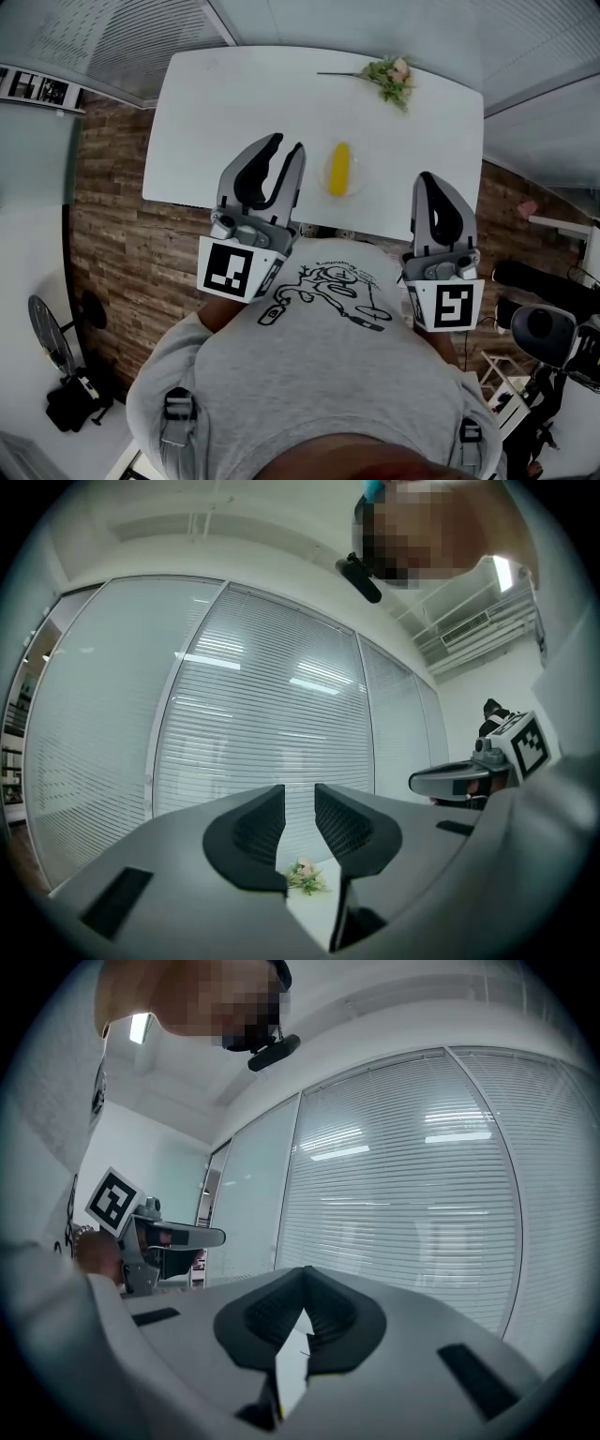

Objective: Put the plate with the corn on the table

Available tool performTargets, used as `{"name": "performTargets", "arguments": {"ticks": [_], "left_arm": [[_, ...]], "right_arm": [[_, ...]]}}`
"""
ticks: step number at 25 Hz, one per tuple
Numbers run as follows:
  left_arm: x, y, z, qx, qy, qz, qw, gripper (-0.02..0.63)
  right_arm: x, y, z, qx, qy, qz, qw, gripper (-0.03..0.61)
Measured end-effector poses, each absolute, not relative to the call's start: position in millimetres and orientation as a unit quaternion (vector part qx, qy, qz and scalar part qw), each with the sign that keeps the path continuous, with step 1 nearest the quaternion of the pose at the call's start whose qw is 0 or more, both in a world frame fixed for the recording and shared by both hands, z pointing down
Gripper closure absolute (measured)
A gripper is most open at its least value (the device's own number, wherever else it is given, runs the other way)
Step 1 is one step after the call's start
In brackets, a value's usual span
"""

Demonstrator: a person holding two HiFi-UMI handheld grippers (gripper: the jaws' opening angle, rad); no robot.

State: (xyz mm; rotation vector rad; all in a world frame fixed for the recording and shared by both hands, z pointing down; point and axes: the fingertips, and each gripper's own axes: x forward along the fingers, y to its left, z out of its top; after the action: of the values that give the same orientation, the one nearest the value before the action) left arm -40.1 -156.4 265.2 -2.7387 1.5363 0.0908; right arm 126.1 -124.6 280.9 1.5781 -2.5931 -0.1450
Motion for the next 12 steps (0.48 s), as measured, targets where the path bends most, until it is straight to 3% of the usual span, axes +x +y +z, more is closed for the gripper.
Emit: {"name": "performTargets", "arguments": {"ticks": [12], "left_arm": [[-39.4,-158.2,269.4,-0.869,0.494,0.025,-0.008,0.505]], "right_arm": [[132.3,-125.2,281.6,0.523,-0.849,-0.045,0.055,0.573]]}}
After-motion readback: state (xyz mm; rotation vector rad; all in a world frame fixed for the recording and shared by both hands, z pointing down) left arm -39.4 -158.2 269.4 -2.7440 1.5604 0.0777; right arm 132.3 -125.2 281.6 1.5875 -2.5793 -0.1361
